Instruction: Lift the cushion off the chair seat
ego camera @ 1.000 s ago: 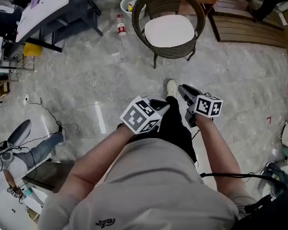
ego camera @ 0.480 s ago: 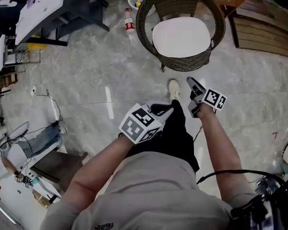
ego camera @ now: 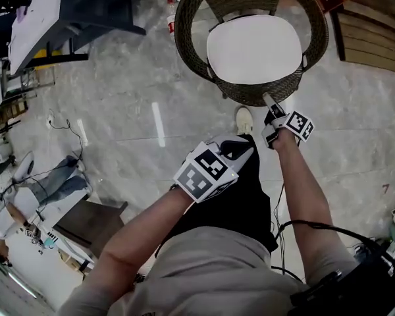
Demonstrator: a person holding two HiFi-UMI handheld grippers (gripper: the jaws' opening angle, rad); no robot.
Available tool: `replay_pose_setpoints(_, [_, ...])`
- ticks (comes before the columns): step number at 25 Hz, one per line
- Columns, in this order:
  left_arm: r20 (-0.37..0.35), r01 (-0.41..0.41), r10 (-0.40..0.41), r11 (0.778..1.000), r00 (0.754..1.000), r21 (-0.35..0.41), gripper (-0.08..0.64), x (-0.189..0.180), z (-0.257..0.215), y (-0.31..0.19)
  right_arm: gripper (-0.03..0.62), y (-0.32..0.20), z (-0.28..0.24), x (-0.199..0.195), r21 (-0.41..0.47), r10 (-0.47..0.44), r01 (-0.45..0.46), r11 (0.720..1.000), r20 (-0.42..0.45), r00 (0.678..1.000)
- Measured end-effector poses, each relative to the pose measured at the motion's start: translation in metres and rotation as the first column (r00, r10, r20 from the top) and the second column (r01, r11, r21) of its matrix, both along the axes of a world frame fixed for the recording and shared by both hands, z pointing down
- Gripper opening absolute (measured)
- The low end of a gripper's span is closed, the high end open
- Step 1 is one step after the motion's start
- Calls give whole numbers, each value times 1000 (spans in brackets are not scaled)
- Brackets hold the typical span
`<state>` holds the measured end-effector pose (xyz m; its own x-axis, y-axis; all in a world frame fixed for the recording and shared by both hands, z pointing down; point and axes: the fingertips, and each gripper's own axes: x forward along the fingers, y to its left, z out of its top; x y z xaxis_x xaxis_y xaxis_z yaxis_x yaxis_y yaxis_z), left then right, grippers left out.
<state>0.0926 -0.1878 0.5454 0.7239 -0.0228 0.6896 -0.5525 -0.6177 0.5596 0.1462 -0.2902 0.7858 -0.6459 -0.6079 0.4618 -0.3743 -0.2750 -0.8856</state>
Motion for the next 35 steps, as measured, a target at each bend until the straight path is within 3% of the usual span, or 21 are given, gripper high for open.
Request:
replay_pose_setpoints(10, [12,-13,13,999,1000,-39,8,13,57,-40,209,-36,80,26,-74,149,-145,987,48,988])
replay_pose_setpoints(16, [-18,3,-5,997,1000,-79,9,19,72,-46,255,-44,109,40,-134,250,-231,964,142,958])
replay_pose_setpoints(24, [-39,20,-24,995,999,-103,9,20,83,-49,277,-71,114,29,-143,249,-229,963,144,958])
replay_pose_setpoints(35, [-46,49,-55,992,997,-114,9,9,94,-58,271,-108,122,13,-93,240,-228,969,151,959])
